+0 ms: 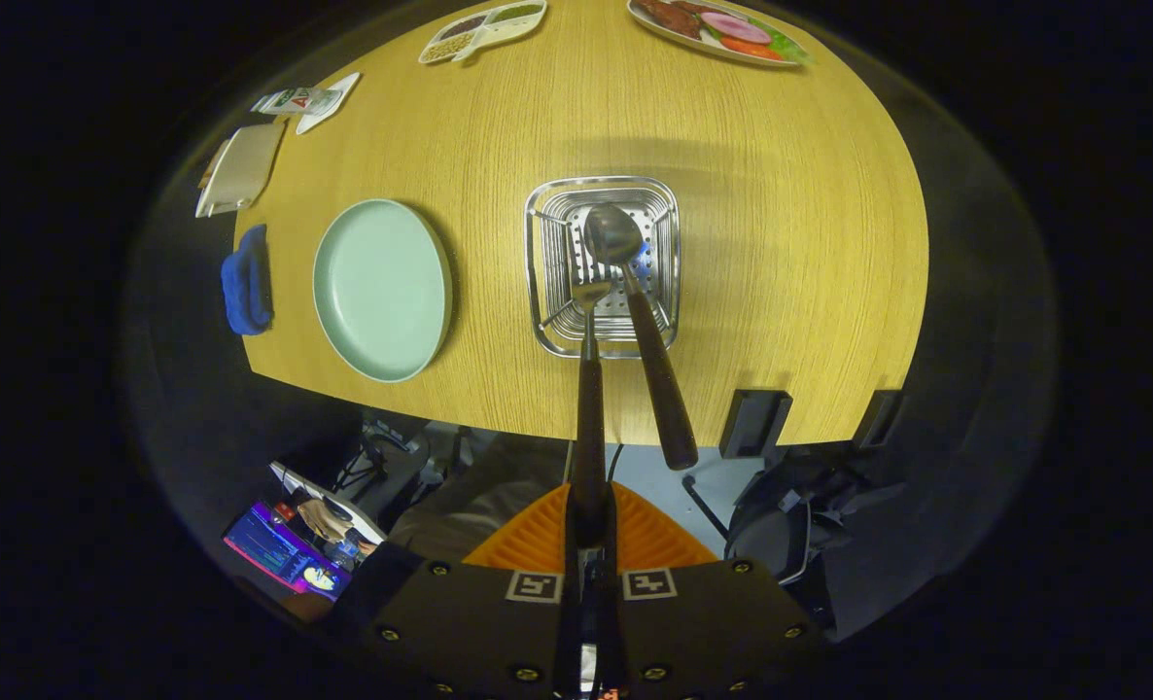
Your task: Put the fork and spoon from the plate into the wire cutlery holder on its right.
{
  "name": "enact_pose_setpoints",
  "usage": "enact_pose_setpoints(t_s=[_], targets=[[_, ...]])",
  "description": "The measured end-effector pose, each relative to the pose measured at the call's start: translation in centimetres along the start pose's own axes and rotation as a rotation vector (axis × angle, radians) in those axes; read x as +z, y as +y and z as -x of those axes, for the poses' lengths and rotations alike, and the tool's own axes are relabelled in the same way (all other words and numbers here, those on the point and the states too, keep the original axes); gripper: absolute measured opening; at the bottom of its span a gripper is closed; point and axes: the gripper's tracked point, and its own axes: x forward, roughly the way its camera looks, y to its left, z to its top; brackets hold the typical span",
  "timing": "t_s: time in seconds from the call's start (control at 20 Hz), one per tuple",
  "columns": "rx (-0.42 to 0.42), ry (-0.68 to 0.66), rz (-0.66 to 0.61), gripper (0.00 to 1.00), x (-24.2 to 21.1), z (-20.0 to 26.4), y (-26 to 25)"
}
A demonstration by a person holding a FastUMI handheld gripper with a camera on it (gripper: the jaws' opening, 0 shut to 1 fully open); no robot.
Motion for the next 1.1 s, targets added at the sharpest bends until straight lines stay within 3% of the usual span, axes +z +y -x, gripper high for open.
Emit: enact_pose_setpoints(t_s=[0.25, 0.5, 0.55, 0.6, 0.65, 0.7, 0.8, 1.1], targets=[[-0.008, -0.066, 0.024, 0.13, 1.0, 1.4, 0.0], [-0.028, -0.233, 0.034, 0.16, 0.7, 3.5, -0.2], [-0.022, -0.287, 0.035, 0.16, 0.6, 4.0, 0.3], [-0.016, -0.355, 0.047, 0.24, 0.5, 4.6, 0.8], [-0.011, -0.433, 0.067, 0.44, 0.5, 6.5, 1.5], [-0.021, -0.513, 0.079, 0.44, 0.3, 7.5, 2.1], [-0.037, -0.678, 0.093, 0.58, 0.3, 8.2, 3.4], [-0.064, -1.131, 0.061, 0.62, -0.9, 13.0, 8.3]])
